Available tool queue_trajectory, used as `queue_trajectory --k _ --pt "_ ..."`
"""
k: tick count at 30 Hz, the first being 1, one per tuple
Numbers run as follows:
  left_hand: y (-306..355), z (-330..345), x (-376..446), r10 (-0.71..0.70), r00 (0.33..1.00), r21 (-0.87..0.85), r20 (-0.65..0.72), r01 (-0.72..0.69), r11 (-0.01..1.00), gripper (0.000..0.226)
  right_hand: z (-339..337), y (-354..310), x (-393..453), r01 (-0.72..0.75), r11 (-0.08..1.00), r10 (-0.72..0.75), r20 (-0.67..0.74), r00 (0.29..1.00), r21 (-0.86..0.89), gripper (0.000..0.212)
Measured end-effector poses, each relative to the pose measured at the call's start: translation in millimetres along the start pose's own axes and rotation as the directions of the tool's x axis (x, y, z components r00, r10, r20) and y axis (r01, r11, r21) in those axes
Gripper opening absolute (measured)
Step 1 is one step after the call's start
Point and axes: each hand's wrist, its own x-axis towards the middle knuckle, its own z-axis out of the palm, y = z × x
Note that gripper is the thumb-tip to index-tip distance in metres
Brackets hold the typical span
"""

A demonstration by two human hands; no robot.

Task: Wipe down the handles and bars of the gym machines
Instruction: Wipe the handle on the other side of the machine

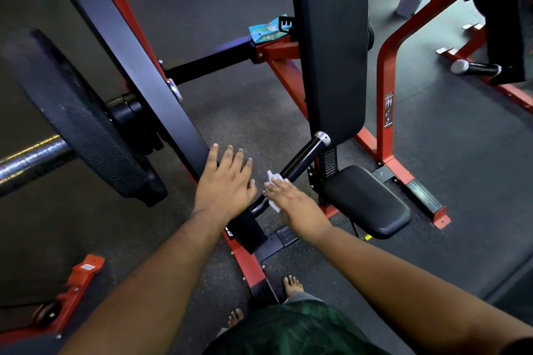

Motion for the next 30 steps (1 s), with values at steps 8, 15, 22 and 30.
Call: queue_trajectory --k 8,15,22,30 --pt "-1 -1 0 0.001 1.000 -0.001 -0.003 -0.001 1.000 0.061 -65 69 59 -0.350 0.913 0.319 -0.169 0.933 -0.209 0.035" --pt "1 0 0 0.000 1.000 -0.008 -0.017 0.000 1.000 0.060 -1 13 24 -0.093 0.977 0.093 -0.011 0.996 -0.190 0.049" --pt "-2 1 1 -0.005 1.000 -0.005 -0.028 0.005 1.000 0.060 -48 20 16 -0.136 0.990 0.137 -0.057 0.989 0.030 0.055" --pt "-1 2 0 -0.003 0.999 -0.019 -0.043 0.003 1.000 0.058 -18 44 29 -0.302 0.938 0.281 -0.139 0.950 -0.172 0.061"
